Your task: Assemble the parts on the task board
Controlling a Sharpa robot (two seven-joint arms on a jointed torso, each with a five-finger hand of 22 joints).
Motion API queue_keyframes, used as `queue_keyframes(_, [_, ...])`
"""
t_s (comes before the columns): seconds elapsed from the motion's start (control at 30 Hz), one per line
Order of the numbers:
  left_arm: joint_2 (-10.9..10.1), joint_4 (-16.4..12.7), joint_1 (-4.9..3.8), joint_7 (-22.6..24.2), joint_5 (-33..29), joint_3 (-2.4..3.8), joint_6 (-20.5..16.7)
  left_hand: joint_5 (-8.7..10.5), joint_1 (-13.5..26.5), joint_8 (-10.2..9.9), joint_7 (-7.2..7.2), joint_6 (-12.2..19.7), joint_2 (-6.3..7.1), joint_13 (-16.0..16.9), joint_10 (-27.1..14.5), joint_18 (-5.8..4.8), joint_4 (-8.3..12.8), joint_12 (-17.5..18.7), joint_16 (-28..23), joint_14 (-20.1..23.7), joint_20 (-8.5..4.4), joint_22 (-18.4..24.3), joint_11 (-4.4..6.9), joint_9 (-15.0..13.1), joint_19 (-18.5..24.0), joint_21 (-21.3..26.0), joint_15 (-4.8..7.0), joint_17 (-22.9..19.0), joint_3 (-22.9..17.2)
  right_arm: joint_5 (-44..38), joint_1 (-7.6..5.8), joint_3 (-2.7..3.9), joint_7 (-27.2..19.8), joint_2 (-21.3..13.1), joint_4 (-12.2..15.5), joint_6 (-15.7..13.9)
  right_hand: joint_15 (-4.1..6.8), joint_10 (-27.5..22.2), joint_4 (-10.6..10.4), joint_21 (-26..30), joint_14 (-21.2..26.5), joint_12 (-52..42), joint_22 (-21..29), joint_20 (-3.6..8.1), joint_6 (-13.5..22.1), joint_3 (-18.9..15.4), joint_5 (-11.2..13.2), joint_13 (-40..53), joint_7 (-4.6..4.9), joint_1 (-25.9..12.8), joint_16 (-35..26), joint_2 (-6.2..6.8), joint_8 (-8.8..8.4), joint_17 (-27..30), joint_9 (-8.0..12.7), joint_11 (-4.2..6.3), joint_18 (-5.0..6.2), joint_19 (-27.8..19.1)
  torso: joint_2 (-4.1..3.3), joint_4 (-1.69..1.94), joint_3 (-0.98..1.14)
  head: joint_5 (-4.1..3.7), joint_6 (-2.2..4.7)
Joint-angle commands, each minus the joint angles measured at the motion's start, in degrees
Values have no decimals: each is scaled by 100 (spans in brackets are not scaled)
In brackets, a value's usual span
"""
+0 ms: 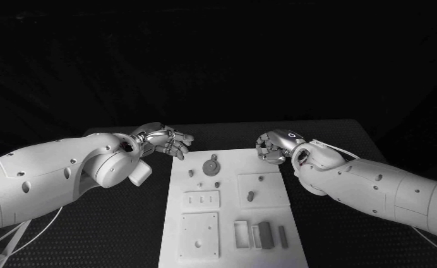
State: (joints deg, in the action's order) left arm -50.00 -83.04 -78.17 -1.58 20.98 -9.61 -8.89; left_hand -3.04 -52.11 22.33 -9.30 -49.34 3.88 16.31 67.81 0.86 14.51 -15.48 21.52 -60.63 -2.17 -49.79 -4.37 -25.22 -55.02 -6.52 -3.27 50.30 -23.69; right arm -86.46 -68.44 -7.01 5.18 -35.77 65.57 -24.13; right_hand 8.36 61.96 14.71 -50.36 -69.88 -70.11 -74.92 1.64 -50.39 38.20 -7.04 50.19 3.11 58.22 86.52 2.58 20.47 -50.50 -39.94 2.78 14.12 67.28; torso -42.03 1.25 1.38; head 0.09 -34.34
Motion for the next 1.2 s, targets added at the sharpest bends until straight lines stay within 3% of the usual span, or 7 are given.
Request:
queue_keyframes(0.03, [96, 3, -4, -241, 190, 4, -422, 20, -24, -40, 6, 15, -62, 46, 73, -21, 48, -59, 62, -72, -27, -21, 27, 27, -78, -45, 27, 25, -7, -287, -33, 39, 390, -36, 269, 106, 23, 13, 18, -20, -15, 17, -109, 25, -1248, 18, -19, 7, 14, -25, -1, -23, 13, 21, -32, 16, 88, 17, 17, -1, -5, -9, 39])
queue_keyframes(0.13, [211, 19, -3, -284, 276, 0, -810, 3, -226, -67, 27, -5, -162, 123, 124, -24, 142, -133, 145, -125, -59, -58, 62, 50, -154, -81, 64, 60, -106, -374, -55, 106, 529, -64, 598, 169, 24, 15, 18, -19, -10, 19, -108, 25, -1249, 18, -19, 8, 13, -28, -4, -23, 12, 34, -33, 16, 88, 17, 45, -3, -17, -4, 55])
queue_keyframes(0.23, [322, 38, -3, -404, 402, -7, -1042, -1, -363, -140, 25, 14, -133, 203, 70, -58, 157, -174, 192, -88, -72, -84, 56, 104, -153, -71, 63, 70, -199, -382, -78, 129, 614, -63, 851, 263, 25, 16, 19, -19, -9, 21, -107, 25, -1251, 19, -20, 8, 12, -31, -6, -23, 10, 38, -34, 17, 88, 18, 78, -5, -30, 23, 66])
queue_keyframes(0.4, [526, 110, -2, -879, 590, -65, -956, 19, -40, -264, -65, 121, 163, 295, -28, -79, -13, -203, 223, -9, -64, -106, 21, 172, -111, -30, 39, 57, -66, -433, -140, 136, 693, 17, 1136, 399, 27, 18, 20, -18, -9, 24, -107, 24, -1253, 21, -20, 10, 11, -33, -10, -25, 8, 44, -36, 19, 88, 18, 135, -2, -53, 56, 67])
queue_keyframes(0.5, [627, 136, -2, -1054, 608, -80, -899, 24, 180, -213, -52, 5, 235, 327, -43, -72, -118, -220, 243, 0, -68, -113, 23, 151, -109, -19, 44, 61, 28, -409, -146, 137, 659, 148, 1141, 477, 28, 19, 21, -17, -6, 26, -106, 24, -1254, 22, -21, 10, 10, -34, -13, -26, 7, 51, -36, 19, 88, 18, 175, -1, -72, 37, 56])
queue_keyframes(0.8, [878, 90, 2, -1295, 608, -87, -705, 21, 228, -181, -5, -111, 73, 382, -112, -65, -88, -226, 256, 53, -64, -121, 26, 143, -82, 21, 41, 49, 64, -395, -146, 138, 660, 392, 1223, 499, 30, 21, 22, -14, 1, 31, -104, 23, -1256, 26, -21, 13, 9, -40, -20, -34, 2, 71, -38, 21, 88, 18, 220, 22, -109, 66, 35])
queue_keyframes(1.2, [968, 15, 2, -1408, 620, -91, -669, 21, 234, -205, -10, -113, -13, 410, -163, -68, -33, -217, 252, 96, -48, -126, 9, 158, -54, 54, 22, 27, 89, -406, -146, 159, 687, 501, 1344, 468, 32, 24, 27, -11, 2, 38, -103, 23, -1256, 29, -21, 16, 9, -47, -29, -40, -6, 82, -41, 21, 88, 19, 203, 2, -98, 93, 38])
